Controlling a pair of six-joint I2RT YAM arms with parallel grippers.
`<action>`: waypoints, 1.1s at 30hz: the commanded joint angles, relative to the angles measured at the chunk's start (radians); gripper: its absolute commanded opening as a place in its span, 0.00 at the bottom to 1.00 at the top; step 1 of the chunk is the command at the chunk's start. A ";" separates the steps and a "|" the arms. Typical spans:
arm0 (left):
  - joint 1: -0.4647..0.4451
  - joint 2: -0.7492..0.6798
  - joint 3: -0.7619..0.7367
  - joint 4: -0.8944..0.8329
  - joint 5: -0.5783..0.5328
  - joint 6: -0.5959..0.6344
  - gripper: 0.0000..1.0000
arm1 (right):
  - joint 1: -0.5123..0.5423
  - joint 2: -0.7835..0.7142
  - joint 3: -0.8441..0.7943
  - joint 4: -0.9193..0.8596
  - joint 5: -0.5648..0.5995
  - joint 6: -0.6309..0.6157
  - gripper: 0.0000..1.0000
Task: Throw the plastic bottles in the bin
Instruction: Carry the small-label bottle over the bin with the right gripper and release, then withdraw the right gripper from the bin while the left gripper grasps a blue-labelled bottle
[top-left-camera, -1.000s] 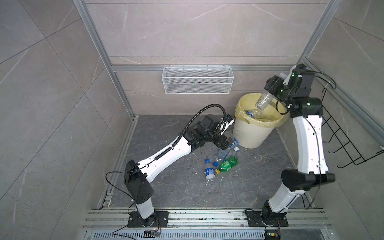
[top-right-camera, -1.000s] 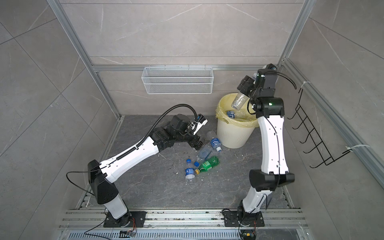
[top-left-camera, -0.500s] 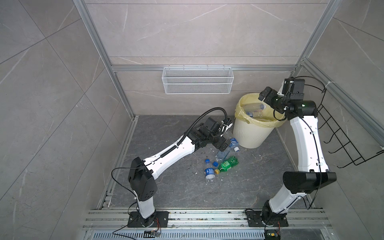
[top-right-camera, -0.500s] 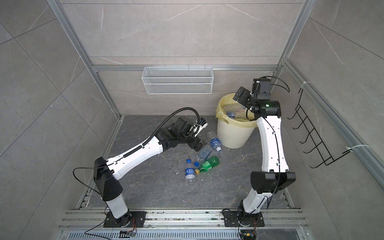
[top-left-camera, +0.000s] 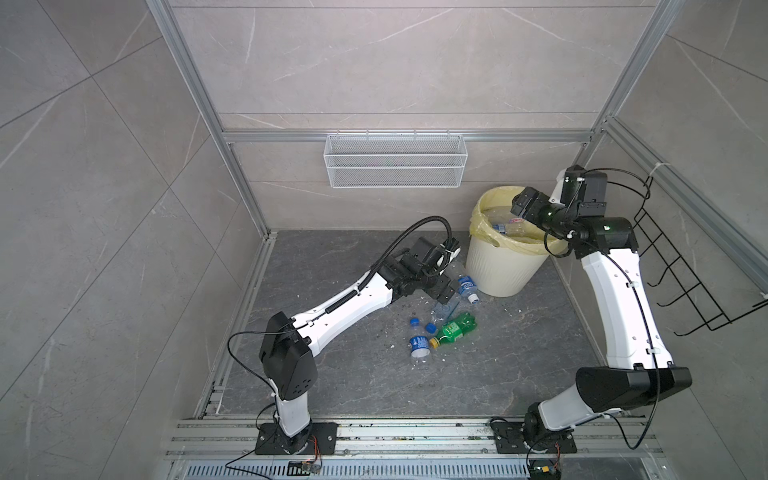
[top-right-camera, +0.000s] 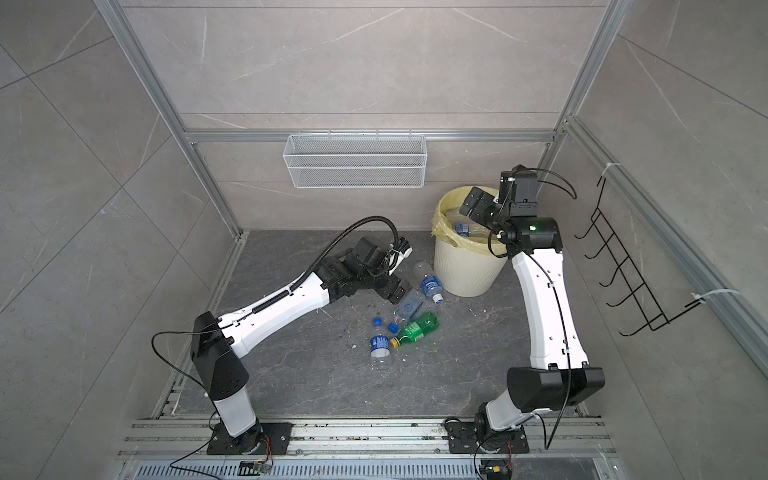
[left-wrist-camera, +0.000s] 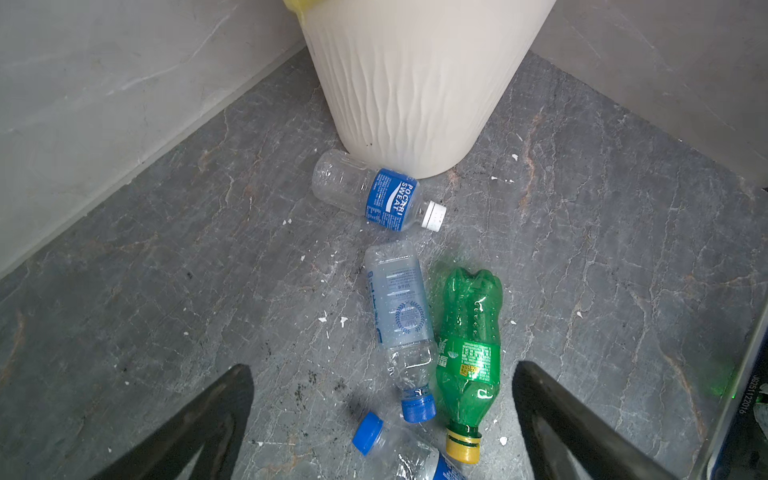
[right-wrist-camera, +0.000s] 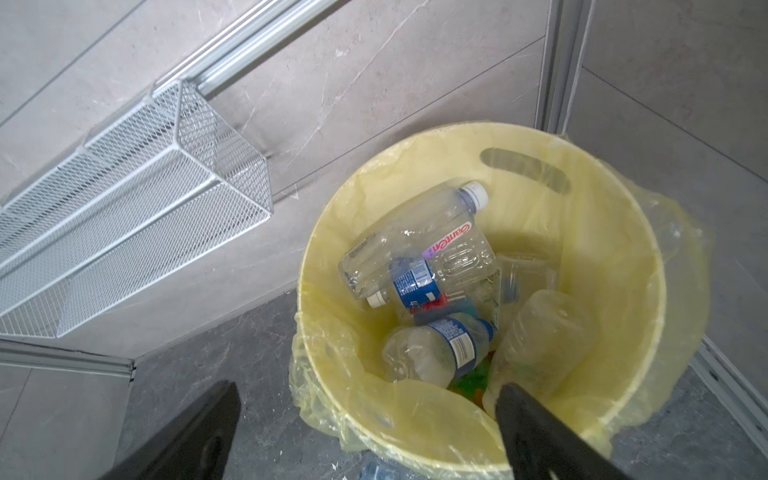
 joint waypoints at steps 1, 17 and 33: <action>-0.002 -0.029 -0.032 -0.019 -0.036 -0.087 1.00 | 0.037 -0.074 -0.056 0.019 0.054 -0.041 1.00; 0.011 -0.145 -0.320 -0.032 0.004 -0.515 1.00 | 0.343 -0.228 -0.438 0.045 0.298 -0.060 1.00; 0.009 -0.180 -0.638 0.173 0.177 -0.782 0.89 | 0.584 -0.319 -0.789 0.128 0.376 0.086 0.99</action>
